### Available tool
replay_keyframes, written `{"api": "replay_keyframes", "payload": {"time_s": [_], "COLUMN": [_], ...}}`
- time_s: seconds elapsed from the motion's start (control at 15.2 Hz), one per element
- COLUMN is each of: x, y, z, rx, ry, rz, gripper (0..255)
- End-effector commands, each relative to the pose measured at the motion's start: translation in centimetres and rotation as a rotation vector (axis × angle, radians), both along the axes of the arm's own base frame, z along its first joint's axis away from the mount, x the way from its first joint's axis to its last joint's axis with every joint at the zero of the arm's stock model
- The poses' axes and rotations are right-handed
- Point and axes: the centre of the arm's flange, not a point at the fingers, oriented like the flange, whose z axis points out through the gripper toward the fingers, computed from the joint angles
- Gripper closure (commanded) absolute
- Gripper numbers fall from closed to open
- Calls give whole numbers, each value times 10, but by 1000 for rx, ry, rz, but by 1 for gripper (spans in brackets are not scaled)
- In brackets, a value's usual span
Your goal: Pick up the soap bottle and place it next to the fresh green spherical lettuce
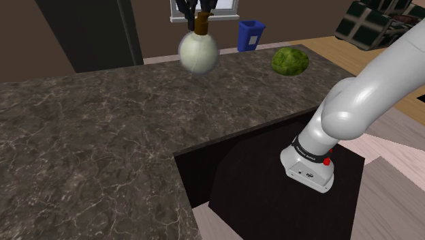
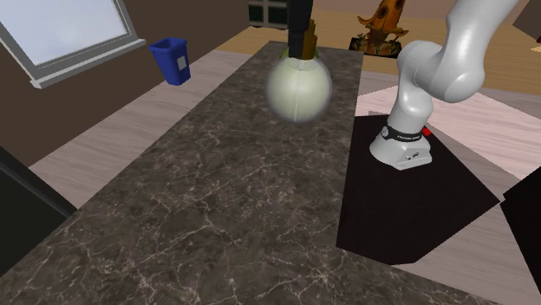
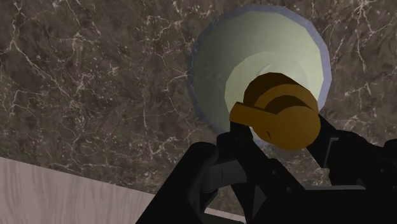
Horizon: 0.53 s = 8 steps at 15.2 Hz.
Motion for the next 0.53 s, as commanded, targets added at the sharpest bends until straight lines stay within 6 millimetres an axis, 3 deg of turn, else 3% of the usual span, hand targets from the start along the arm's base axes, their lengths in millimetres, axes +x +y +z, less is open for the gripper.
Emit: {"api": "replay_keyframes", "payload": {"time_s": [0.0, 0.33, 0.46], "x": [0, 0, -11], "y": [-1, -1, -25], "z": [10, 33, 33], "rx": [0, 0, 0], "ry": [0, 0, 0], "rz": [0, 0, 0], "gripper": [255, 255, 255]}}
